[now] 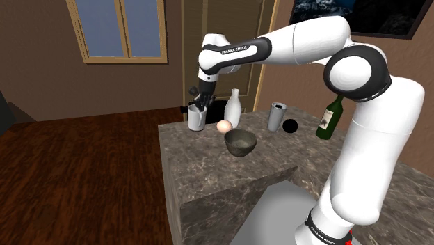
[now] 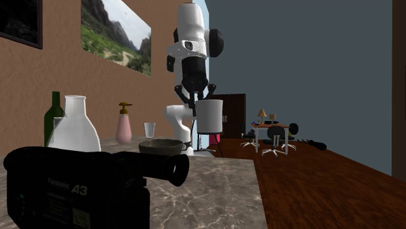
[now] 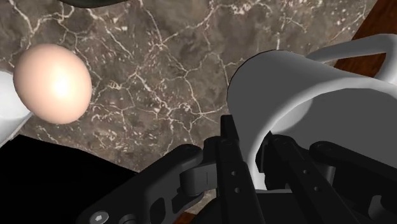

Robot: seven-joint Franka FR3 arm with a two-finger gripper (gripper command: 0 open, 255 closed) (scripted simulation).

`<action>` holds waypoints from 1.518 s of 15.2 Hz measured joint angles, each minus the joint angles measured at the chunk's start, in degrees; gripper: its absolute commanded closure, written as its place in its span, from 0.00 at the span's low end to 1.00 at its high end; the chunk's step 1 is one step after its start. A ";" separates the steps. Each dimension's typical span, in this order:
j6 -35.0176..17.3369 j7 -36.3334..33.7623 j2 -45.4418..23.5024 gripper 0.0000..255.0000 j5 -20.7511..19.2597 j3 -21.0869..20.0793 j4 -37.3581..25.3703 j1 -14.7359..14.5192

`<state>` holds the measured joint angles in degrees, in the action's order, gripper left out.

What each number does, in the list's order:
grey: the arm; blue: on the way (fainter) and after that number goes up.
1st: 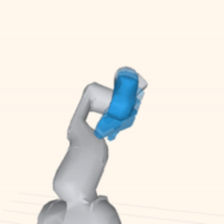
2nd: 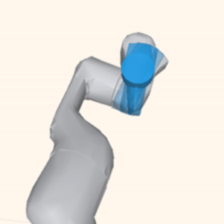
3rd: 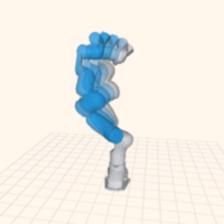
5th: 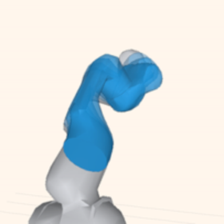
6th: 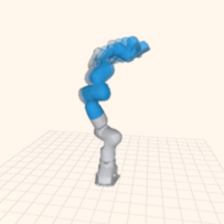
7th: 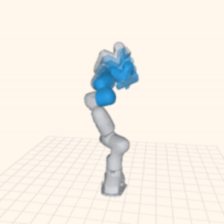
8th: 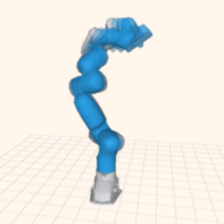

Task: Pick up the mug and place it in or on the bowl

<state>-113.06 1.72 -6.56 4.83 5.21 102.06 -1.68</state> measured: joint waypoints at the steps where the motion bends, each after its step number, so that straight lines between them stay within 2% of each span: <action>1: 0.68 0.01 0.27 1.00 -0.04 0.04 -0.40 0.04; 5: 2.86 0.21 1.21 1.00 -0.15 0.22 -1.63 0.25; 13: 2.69 6.17 14.24 1.00 -1.41 3.42 11.87 3.43; 21: 5.12 13.53 26.18 1.00 -4.38 8.16 21.63 7.62; 23: 4.53 14.37 27.03 1.00 -4.70 8.72 23.11 8.05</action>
<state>-108.53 16.09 20.47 0.13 13.93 125.17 6.37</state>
